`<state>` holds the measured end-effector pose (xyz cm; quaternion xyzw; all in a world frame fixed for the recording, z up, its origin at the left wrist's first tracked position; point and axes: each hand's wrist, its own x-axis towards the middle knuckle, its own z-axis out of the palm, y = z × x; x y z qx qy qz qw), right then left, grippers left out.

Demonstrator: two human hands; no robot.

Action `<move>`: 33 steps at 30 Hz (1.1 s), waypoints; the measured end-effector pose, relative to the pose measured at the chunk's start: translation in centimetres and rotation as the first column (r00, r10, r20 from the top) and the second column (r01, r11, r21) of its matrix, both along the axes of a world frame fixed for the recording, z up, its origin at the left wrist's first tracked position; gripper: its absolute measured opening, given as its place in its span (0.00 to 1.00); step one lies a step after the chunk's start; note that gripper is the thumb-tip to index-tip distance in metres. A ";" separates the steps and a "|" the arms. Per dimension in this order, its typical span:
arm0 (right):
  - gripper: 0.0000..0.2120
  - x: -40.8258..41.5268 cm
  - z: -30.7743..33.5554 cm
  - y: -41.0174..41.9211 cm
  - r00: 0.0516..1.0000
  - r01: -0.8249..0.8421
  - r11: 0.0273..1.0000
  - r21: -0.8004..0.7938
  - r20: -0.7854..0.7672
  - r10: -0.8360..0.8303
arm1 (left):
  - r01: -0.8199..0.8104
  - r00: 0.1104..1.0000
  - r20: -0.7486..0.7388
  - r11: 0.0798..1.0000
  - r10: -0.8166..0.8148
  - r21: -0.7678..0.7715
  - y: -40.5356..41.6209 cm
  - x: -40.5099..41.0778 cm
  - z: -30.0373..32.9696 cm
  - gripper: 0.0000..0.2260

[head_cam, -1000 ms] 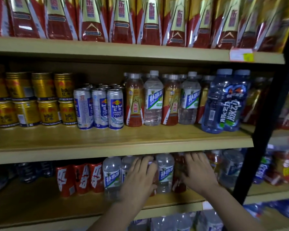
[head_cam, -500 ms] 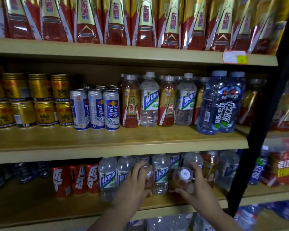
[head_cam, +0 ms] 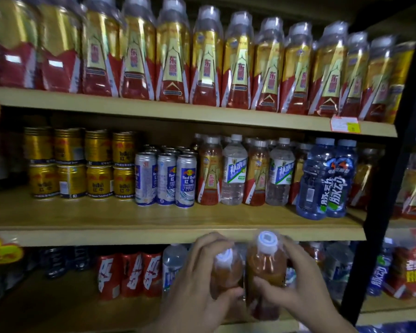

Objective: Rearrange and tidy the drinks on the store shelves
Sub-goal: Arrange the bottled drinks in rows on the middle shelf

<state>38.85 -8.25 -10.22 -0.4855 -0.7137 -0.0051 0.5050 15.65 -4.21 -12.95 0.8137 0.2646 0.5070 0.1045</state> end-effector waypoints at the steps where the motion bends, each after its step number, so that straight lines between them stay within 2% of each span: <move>1: 0.36 -1.4 1.7 0.2 0.999 -0.038 0.999 0.018 -0.022 0.039 | -0.003 0.999 0.053 1.000 0.002 0.022 -0.3 -1.1 1.9 0.37; 5: 0.32 -7.2 8.1 2.1 0.960 -0.228 0.972 0.062 -0.153 0.235 | 0.062 0.957 0.287 0.997 -0.044 -0.055 0.4 -5.8 8.9 0.44; 11: 0.30 -14.3 13.1 9.4 0.945 -0.255 0.966 0.045 -0.199 0.258 | -0.040 0.910 0.406 0.993 0.080 -0.107 6.6 -11.1 14.3 0.36; 14: 0.27 -15.9 12.9 12.7 0.954 -0.223 0.975 0.014 -0.205 0.221 | -0.081 0.905 0.401 0.984 0.138 -0.156 9.3 -11.7 14.0 0.34; 19: 0.44 -16.8 11.1 15.4 0.966 -0.124 0.992 0.002 -0.230 0.121 | -0.115 0.924 0.330 0.963 0.194 -0.244 12.5 -11.5 12.9 0.32; 22: 0.41 -17.2 10.0 15.8 0.973 -0.065 0.998 0.028 -0.218 0.069 | -0.104 0.941 0.291 0.964 0.175 -0.244 13.4 -10.8 12.6 0.32; 27: 0.44 -17.7 9.7 15.5 0.982 0.053 0.999 -0.011 -0.182 -0.054 | -0.228 0.925 0.241 0.937 0.293 -0.263 13.1 -10.5 12.2 0.35; 29: 0.43 -16.9 10.0 15.0 0.993 0.072 0.997 -0.032 -0.092 -0.075 | -0.309 0.908 0.220 0.924 0.357 -0.226 12.0 -10.0 11.5 0.35; 31: 0.42 -15.4 10.1 14.2 0.992 0.124 0.992 -0.033 0.018 -0.123 | -0.449 0.854 0.238 0.886 0.463 -0.115 10.8 -9.1 10.4 0.35; 33: 0.41 -13.3 9.3 12.6 0.990 0.138 0.990 -0.009 0.014 -0.138 | -0.524 0.818 0.287 0.851 0.498 0.019 9.3 -7.6 9.1 0.33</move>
